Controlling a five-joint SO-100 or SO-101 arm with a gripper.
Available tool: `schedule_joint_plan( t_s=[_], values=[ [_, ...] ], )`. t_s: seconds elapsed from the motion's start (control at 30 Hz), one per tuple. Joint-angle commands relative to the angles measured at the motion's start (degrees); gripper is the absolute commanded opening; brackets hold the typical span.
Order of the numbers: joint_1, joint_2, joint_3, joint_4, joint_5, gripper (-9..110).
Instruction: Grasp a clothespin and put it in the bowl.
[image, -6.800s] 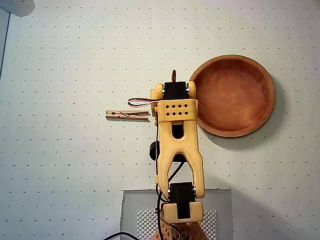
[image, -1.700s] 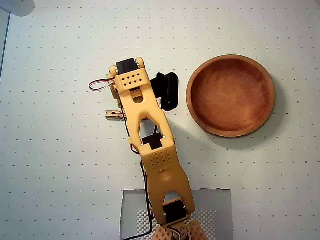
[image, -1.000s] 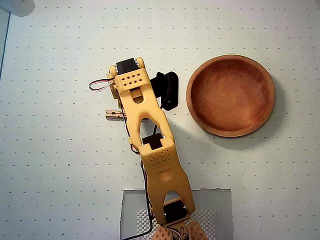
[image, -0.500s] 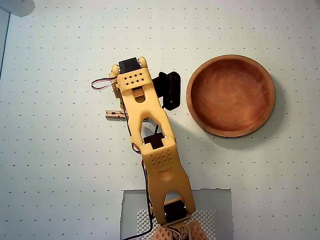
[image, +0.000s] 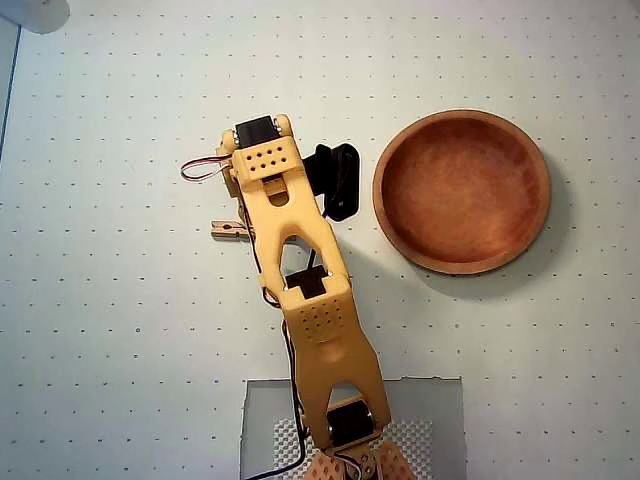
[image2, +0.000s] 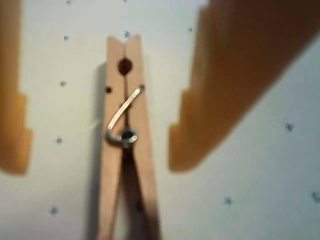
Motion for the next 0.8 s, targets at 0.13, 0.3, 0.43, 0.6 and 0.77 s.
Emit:
schedule_joint_plan(
  t_s=[0.13,0.3,0.43,0.6,0.77],
  values=[
    [0.88,-4.13,-11.34,-0.09,-0.7,18],
    [0.97,-6.33,-13.62,-0.44,-0.7,18],
    [0.97,-7.47,-14.85,-0.53,-0.79,18],
    [0.7,-8.7,-15.38,-0.53,-0.79,18],
    [0.09,-8.79,-14.85,-0.53,-0.79,18]
  ],
)
